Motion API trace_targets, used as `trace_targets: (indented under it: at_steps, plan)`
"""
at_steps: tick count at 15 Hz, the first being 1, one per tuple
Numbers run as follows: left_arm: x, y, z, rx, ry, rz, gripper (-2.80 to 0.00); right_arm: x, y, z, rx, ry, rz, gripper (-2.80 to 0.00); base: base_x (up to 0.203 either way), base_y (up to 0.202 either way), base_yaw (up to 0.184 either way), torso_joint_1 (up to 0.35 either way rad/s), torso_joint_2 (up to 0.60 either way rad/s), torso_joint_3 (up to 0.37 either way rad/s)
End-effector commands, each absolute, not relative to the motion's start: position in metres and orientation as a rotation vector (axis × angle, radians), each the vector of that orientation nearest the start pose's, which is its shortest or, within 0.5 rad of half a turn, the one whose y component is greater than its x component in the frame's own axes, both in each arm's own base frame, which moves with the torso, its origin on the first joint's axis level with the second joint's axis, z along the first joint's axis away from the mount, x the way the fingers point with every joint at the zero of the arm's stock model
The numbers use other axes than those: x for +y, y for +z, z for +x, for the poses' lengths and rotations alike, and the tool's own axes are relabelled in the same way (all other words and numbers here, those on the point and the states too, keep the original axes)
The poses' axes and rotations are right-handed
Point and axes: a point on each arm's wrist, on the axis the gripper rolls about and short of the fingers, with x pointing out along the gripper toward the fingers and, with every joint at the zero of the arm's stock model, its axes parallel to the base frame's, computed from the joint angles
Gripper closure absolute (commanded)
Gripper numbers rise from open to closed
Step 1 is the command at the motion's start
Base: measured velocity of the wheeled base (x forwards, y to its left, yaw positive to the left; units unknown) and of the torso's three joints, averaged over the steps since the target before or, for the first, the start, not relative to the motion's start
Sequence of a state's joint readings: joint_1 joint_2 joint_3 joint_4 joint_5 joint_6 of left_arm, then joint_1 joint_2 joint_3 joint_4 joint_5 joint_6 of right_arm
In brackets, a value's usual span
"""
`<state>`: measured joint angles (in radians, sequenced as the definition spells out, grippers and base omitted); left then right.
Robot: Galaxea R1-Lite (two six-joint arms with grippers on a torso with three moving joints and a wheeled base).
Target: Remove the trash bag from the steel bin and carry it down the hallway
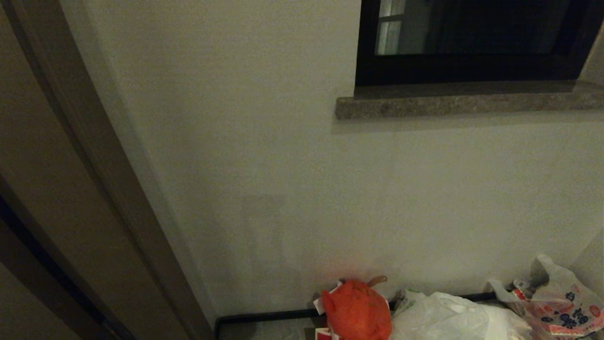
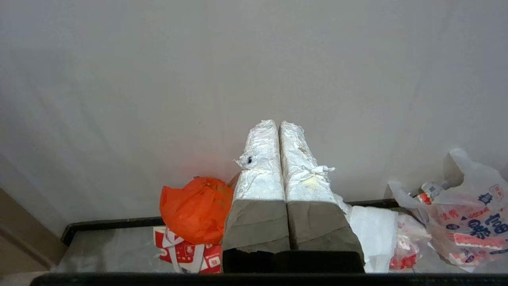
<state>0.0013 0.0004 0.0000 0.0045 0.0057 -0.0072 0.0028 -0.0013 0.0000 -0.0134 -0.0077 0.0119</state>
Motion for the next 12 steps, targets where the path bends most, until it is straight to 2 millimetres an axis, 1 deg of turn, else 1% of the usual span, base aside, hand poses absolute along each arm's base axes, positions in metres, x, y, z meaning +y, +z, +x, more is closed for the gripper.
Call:
trace_targets:
  at_steps: [1, 12]
  plan:
    - [0.0001, 0.0746, -0.0227, 0.006, 0.008, -0.008, 0.0, -0.0002, 0.0769, -0.0228, -0.014, -0.005, 0.012, 0.0, 0.0, 0.0, 0.0, 0.002, 0.0, 0.027]
    - [0.0001, 0.0746, -0.0227, 0.006, 0.008, -0.008, 0.0, -0.0002, 0.0769, -0.0228, -0.014, -0.005, 0.012, 0.0, 0.0, 0.0, 0.0, 0.0, 0.0, 0.0]
